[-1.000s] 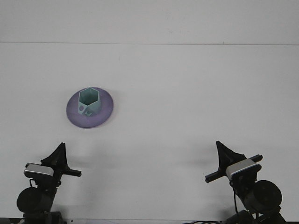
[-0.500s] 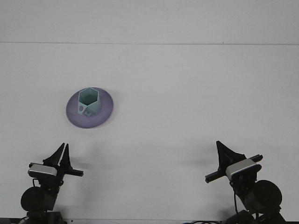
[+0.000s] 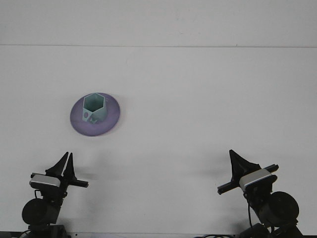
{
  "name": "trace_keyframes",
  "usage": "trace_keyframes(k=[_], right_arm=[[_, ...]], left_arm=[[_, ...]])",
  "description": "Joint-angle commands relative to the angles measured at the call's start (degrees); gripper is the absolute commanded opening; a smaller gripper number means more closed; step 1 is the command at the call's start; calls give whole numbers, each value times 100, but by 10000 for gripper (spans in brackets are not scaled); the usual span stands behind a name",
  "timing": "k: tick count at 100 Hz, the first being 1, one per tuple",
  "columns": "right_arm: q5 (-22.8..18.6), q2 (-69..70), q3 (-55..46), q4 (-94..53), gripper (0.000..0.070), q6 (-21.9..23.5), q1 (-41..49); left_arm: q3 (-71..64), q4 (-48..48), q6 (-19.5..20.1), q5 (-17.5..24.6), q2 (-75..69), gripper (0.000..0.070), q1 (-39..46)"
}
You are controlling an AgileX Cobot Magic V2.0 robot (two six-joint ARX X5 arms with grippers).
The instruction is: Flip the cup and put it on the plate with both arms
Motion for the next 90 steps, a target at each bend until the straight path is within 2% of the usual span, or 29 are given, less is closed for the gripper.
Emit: trace_keyframes(k=[1, 4, 11, 27, 37, 54, 90], right_arm=[[151, -24, 24, 79, 0, -498, 4], [271, -44, 22, 94, 0, -581, -61], [275, -122, -103, 146, 0, -540, -407], [-282, -723, -1176, 1158, 0, -673, -1412], [-442, -1209, -1847, 1340, 0, -603, -1786], [-535, -1458, -2601, 1641, 0, -592, -1985], [-538, -1458, -2590, 1775, 0, -629, -1989]], left_arm=[[-114, 57, -9, 9, -7, 68, 9], [-114, 57, -11, 9, -7, 68, 9], [-114, 57, -9, 9, -7, 68, 9], [-114, 59, -9, 9, -7, 68, 9], [-114, 57, -9, 9, -7, 68, 9], [-114, 57, -9, 9, -7, 68, 9], [-111, 55, -11, 9, -2, 68, 9]])
